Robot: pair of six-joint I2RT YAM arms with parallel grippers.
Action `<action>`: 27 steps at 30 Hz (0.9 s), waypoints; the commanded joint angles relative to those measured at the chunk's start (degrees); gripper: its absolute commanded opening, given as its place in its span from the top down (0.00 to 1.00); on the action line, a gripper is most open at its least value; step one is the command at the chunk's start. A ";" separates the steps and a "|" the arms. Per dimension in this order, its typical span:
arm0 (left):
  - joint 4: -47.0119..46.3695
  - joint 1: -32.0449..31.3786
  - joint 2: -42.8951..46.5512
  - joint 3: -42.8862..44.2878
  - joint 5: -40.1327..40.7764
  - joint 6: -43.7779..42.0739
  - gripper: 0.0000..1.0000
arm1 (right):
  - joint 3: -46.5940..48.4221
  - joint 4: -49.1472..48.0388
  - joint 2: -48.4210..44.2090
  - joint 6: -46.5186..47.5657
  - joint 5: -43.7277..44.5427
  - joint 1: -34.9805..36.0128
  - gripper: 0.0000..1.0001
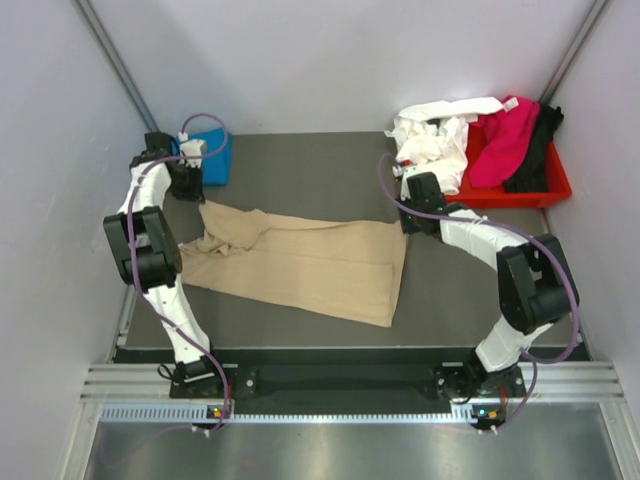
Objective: Fold and stack the t-shirts
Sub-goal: Fold the tshirt
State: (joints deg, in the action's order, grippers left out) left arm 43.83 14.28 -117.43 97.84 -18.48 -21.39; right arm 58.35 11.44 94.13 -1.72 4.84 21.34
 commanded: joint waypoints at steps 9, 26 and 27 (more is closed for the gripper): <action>-3.76 0.31 -1.31 14.20 -0.86 1.52 1.00 | 6.51 -3.09 2.82 -0.57 0.34 -1.13 1.00; -4.29 0.57 -5.44 25.30 -4.35 1.53 1.00 | 3.09 -3.97 -1.66 0.22 -0.18 -1.57 1.00; -3.94 0.48 -5.44 24.68 -5.07 1.61 1.00 | 2.31 -3.88 -1.93 0.13 -0.27 -1.57 1.00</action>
State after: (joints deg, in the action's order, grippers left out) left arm 41.56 14.28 -123.31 123.42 -20.29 -19.22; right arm 62.11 9.45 95.81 -1.52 5.58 20.56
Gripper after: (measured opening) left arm 0.011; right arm 0.008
